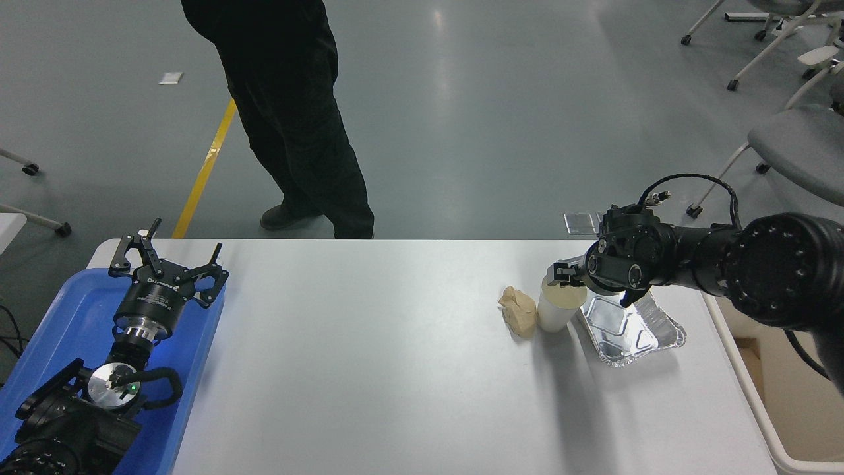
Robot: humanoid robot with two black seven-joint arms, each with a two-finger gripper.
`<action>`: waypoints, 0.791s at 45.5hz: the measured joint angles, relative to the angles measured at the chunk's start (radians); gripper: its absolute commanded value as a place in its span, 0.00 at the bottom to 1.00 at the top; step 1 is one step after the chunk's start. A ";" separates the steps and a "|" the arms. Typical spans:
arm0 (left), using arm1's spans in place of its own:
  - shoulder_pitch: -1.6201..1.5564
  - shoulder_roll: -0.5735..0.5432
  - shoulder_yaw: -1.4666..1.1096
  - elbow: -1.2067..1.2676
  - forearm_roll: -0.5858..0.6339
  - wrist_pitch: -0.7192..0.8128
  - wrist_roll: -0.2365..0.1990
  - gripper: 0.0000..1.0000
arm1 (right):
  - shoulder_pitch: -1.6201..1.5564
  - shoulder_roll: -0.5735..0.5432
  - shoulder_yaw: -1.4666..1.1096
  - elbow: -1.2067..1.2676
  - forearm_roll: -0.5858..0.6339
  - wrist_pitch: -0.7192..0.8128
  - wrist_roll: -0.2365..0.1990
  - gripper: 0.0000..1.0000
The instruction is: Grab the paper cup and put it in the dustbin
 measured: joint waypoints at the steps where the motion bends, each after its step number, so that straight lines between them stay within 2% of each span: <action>1: 0.000 0.000 0.000 0.000 0.000 0.000 0.000 0.99 | -0.002 0.000 0.001 0.000 0.001 0.000 0.000 0.46; 9: 0.000 0.000 0.000 0.000 0.000 0.000 0.000 0.99 | -0.009 0.000 0.004 0.000 0.037 -0.002 -0.005 0.00; 25: -0.001 0.000 0.000 0.000 0.000 0.000 0.000 0.99 | -0.006 -0.004 0.004 0.007 0.177 -0.002 -0.062 0.00; 36: -0.001 0.000 0.000 0.000 0.000 0.000 0.000 0.99 | -0.002 -0.006 0.006 0.012 0.213 -0.001 -0.079 0.00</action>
